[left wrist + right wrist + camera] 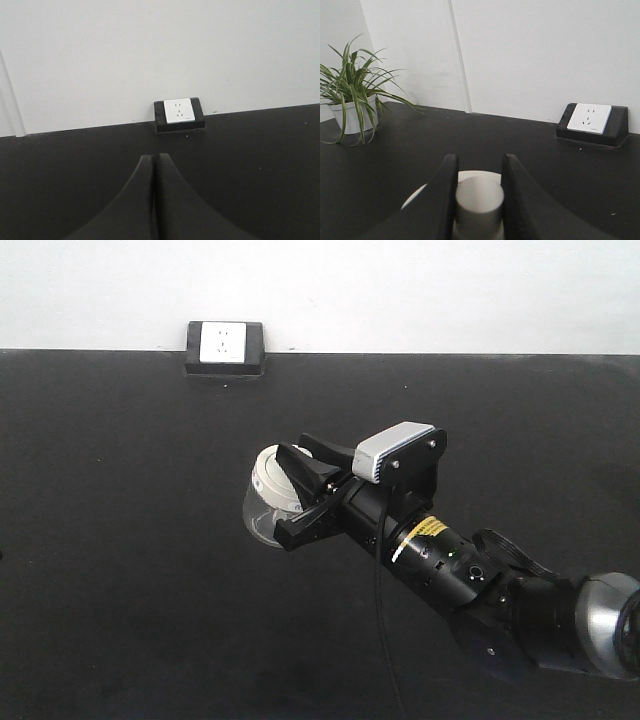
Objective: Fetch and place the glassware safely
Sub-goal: 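Hold the jar above the black benchtop with the right gripper while approaching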
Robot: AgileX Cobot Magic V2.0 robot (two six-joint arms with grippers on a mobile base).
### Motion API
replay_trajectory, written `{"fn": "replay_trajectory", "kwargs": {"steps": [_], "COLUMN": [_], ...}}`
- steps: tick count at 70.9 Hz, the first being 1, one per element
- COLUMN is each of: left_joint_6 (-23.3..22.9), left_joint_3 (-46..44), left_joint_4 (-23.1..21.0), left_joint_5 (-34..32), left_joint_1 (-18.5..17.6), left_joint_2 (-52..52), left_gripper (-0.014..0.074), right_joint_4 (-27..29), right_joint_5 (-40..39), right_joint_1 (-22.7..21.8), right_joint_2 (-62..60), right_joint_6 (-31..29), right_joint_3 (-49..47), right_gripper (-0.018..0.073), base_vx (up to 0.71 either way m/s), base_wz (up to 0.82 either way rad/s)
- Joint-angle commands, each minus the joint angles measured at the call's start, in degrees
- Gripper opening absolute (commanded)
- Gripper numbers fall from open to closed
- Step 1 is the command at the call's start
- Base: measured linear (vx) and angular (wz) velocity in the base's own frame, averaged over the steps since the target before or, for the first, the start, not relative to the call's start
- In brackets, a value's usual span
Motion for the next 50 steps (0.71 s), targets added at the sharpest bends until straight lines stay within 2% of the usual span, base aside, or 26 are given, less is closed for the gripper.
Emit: {"fn": "replay_trajectory", "kwargs": {"steps": [1, 50], "left_joint_6": [-0.41, -0.41], "left_joint_3": [-1.51, -1.51], "left_joint_4": [-0.48, -0.48], "left_joint_5": [-3.95, -3.95], "left_joint_1": [-0.31, -0.31], "left_joint_2": [-0.14, -0.14], "left_gripper": [-0.0007, -0.0007], "right_joint_4": [0.16, 0.16], "right_joint_5": [-5.99, -5.99], "right_joint_1": [-0.24, -0.24], "right_joint_2": [-2.34, -2.34], "right_joint_6": [-0.21, -0.21], "right_joint_3": [-1.74, -1.74], "right_gripper": [-0.0003, -0.0003], "base_vx": [0.0, 0.0], "base_wz": [0.0, 0.0]}}
